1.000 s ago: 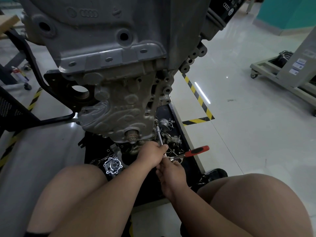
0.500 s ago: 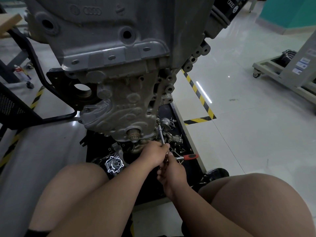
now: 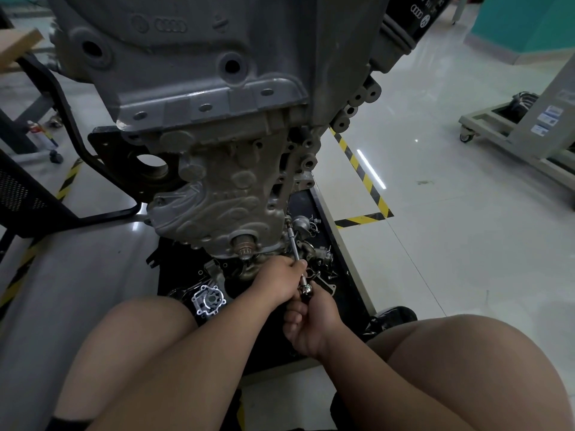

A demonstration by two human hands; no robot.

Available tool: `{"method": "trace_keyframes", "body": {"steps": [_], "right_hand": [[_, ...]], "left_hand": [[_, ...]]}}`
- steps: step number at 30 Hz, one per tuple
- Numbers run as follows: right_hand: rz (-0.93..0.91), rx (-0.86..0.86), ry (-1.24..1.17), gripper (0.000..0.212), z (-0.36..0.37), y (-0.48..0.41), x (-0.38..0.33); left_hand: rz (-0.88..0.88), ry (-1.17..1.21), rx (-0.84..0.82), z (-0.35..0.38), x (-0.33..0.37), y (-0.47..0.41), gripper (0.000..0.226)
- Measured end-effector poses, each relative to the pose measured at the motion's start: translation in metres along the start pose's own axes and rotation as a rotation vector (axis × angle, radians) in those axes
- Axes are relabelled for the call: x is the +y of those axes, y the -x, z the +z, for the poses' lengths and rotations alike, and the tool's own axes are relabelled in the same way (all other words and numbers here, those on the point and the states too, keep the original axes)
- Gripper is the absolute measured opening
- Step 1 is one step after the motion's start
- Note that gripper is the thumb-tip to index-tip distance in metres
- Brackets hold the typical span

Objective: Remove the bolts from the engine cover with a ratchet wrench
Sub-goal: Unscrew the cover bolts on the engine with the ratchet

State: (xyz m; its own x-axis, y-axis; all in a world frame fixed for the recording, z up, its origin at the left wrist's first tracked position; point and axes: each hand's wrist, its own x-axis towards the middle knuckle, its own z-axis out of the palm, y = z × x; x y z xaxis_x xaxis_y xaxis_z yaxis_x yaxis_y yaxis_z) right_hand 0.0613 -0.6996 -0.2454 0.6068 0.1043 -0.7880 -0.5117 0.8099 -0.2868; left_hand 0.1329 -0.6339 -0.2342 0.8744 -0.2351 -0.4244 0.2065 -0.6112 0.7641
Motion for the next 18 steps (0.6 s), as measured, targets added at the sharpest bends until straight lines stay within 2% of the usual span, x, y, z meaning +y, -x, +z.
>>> {"method": "trace_keyframes", "body": {"steps": [4, 13, 18], "right_hand": [[-0.084, 0.04, 0.014, 0.053, 0.002, -0.002, 0.005], [-0.525, 0.174, 0.202, 0.009, 0.002, 0.004, 0.018], [-0.615, 0.275, 0.236, 0.022, 0.01, 0.01, 0.024]], "left_hand": [[-0.006, -0.035, 0.028, -0.002, -0.002, -0.001, 0.037], [-0.001, -0.065, 0.031, -0.005, 0.001, 0.001, 0.033], [0.006, -0.05, 0.029, -0.004, 0.004, 0.002, 0.032]]}}
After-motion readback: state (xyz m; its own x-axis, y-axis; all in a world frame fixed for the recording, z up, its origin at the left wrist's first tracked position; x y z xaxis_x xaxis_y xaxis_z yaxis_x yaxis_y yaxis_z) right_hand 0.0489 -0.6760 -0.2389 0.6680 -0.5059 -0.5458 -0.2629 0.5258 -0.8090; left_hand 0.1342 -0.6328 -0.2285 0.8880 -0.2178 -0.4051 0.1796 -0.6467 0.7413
